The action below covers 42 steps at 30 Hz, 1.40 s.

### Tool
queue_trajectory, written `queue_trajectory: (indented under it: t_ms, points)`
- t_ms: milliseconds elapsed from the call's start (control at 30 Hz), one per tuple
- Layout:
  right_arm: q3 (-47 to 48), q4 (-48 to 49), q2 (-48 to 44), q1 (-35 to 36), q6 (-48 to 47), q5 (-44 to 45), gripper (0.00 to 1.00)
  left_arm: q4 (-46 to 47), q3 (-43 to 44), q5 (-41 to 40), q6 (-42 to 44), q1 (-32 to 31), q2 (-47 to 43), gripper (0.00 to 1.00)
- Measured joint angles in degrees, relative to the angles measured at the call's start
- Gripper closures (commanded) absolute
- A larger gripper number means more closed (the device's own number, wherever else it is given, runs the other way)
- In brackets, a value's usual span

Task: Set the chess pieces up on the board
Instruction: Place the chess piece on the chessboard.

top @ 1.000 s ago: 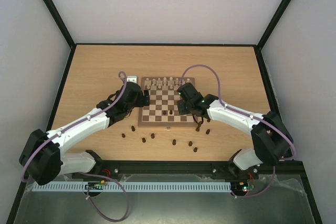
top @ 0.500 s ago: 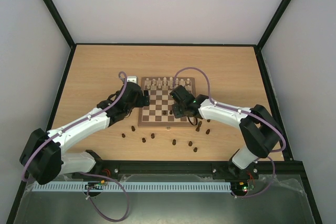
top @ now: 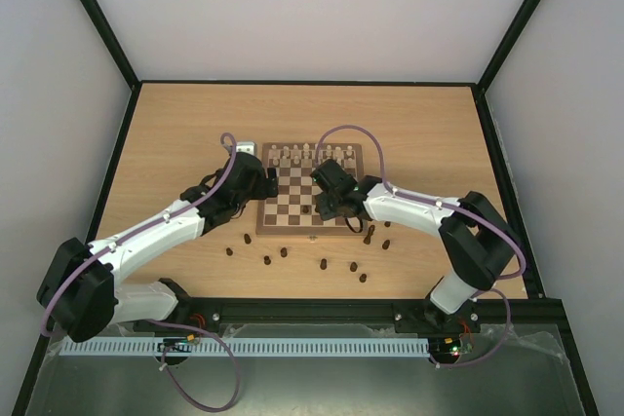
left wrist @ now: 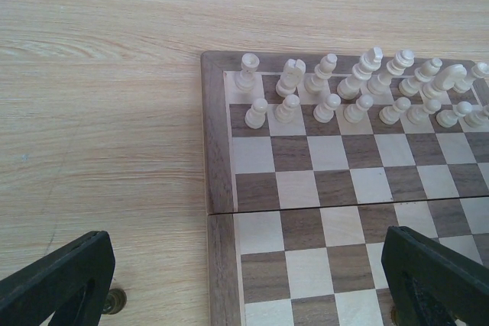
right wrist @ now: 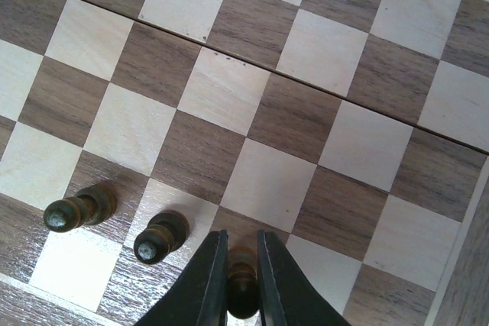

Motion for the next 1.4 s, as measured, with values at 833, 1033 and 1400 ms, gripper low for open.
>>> queue_trajectory:
  t_ms: [833,1033,1400]
  points:
    - [0.7,0.0,1.0,0.4,-0.4,0.2,0.84,0.0,0.0,0.2,0.0,0.0,0.0,0.01]
    - [0.7,0.0,1.0,0.6,-0.4,0.1,0.82,0.0,0.0,0.1,0.0,0.0,0.1,0.01]
    - [0.7,0.0,0.9,0.6,0.4,1.9,0.70,0.0,0.0,0.1,0.0,0.0,0.6,0.01]
